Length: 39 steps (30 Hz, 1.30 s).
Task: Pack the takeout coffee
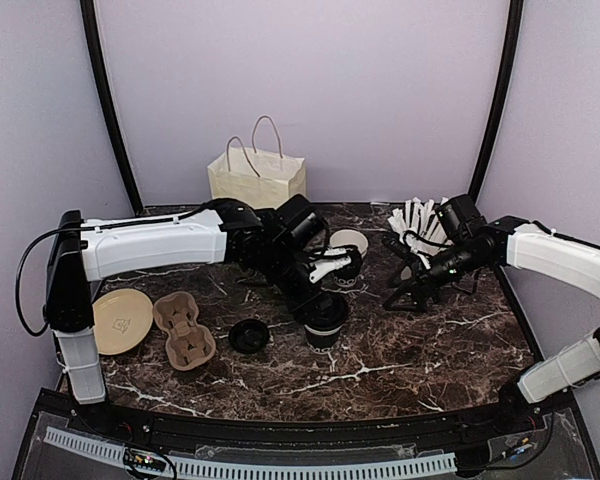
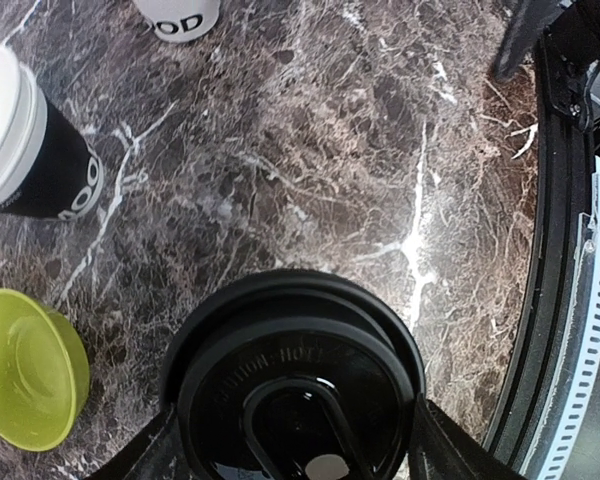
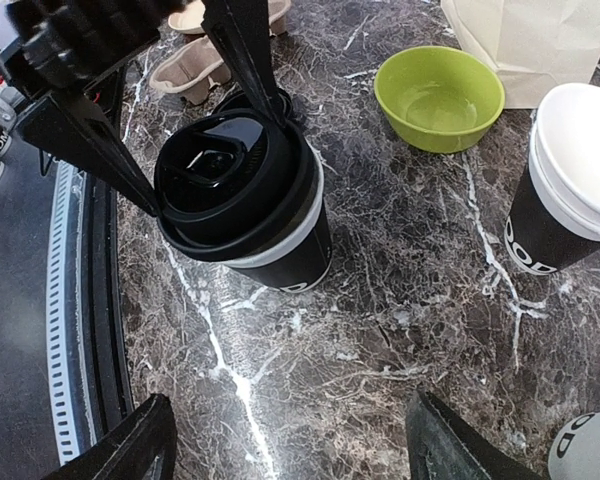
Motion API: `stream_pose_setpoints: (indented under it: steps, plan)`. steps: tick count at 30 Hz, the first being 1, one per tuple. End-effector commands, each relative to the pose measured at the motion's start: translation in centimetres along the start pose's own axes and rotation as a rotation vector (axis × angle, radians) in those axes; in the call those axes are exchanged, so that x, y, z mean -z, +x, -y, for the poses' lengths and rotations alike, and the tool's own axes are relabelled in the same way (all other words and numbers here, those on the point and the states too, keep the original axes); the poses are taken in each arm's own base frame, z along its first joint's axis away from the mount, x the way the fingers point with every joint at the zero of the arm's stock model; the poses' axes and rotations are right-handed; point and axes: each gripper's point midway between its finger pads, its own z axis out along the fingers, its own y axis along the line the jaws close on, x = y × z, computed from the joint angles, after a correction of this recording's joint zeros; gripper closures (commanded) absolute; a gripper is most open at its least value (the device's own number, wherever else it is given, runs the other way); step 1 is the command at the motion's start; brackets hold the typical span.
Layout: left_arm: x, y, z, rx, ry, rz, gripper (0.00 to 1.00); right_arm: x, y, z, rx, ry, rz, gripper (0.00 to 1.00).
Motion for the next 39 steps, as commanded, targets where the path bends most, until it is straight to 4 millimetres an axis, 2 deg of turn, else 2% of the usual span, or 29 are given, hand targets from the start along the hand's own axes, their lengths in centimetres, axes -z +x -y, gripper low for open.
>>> stream_pose_setpoints:
  steps: [1,21,26,30,34,39]
  plan:
    - [1.0,-1.0,0.7,-0.04,-0.004,0.018,0.31,0.1,-0.4,0.1,0.005,-0.003,0.024,0.21]
    - [-1.2,0.5,-0.9,-0.032,-0.073,-0.064,0.3,0.1,-0.1,-0.1,0.003,-0.003,0.024,0.21]
    - [-0.5,-0.2,-1.1,-0.025,-0.085,-0.049,0.3,0.0,0.0,-0.1,-0.001,-0.007,0.023,0.2]
    - [-0.2,-0.5,-1.3,-0.023,-0.098,-0.052,0.26,-0.1,-0.2,-0.1,-0.003,-0.015,0.025,0.2]
    - [-1.0,0.2,-1.5,-0.022,-0.102,-0.079,0.2,-0.1,-0.3,-0.1,-0.006,-0.023,0.025,0.2]
    - [-0.7,-0.3,-1.4,-0.021,-0.101,-0.06,0.15,-0.1,-0.3,-0.2,-0.011,-0.029,0.025,0.2]
